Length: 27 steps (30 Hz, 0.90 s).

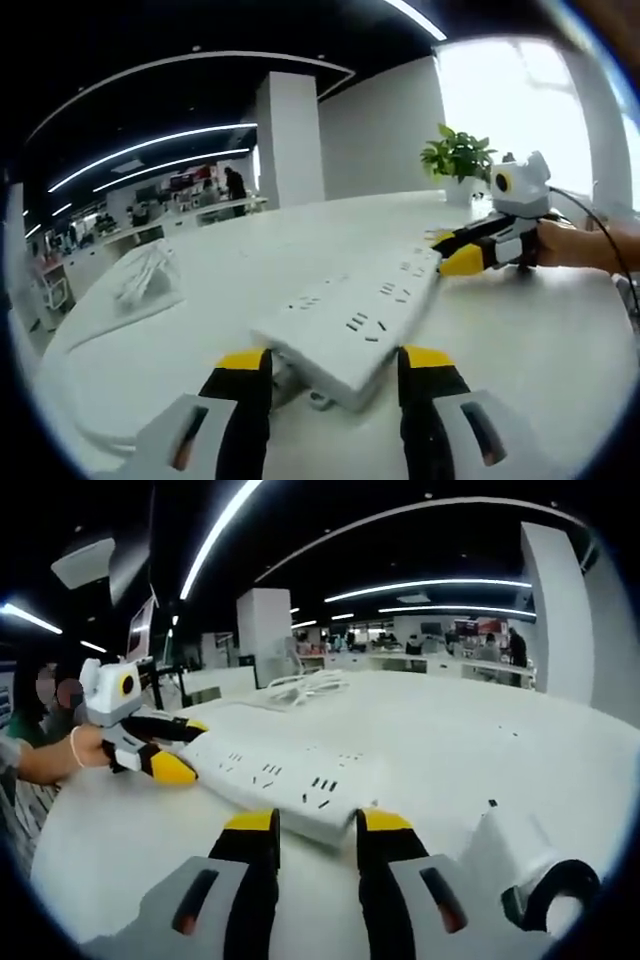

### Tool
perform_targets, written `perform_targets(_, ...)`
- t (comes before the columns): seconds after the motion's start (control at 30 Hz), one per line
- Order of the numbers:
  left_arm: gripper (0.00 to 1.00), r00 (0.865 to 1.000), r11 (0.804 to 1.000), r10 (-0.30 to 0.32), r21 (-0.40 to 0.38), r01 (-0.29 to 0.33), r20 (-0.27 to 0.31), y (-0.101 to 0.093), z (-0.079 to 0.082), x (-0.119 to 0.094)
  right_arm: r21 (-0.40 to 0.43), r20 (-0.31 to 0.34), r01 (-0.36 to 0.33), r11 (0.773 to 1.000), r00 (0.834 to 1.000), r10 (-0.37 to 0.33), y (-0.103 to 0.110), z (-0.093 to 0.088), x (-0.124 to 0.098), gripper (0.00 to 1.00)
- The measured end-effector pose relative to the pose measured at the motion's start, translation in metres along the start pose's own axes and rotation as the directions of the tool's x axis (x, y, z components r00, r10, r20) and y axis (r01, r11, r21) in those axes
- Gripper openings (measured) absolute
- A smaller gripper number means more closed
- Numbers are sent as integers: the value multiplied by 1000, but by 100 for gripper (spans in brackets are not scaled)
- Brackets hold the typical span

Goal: Straighten the power strip on the desk, plug the charger into it

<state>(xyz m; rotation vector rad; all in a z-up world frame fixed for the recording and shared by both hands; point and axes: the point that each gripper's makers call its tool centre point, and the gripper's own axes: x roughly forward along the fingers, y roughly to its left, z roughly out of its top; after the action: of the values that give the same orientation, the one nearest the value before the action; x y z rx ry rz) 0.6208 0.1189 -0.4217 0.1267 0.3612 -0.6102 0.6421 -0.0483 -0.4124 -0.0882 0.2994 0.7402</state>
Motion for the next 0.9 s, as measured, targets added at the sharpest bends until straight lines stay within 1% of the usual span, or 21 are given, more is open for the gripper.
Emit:
perform_targets(0.23, 50, 1000, 1000, -8, 1, 8, 4, 0, 0, 1, -14, -3, 20, 1000, 1000, -20, 1, -1, -1, 29)
perform_targets(0.43, 49, 1000, 999, -30, -14, 30, 9, 1, 1, 0, -20, -4, 33, 999, 999, -33, -1, -1, -1, 28)
perform_targets(0.9, 47, 997, 997, -69, -25, 69, 20, 4, 2, 3, -12, -5, 67, 998, 998, -67, -6, 0, 0, 27)
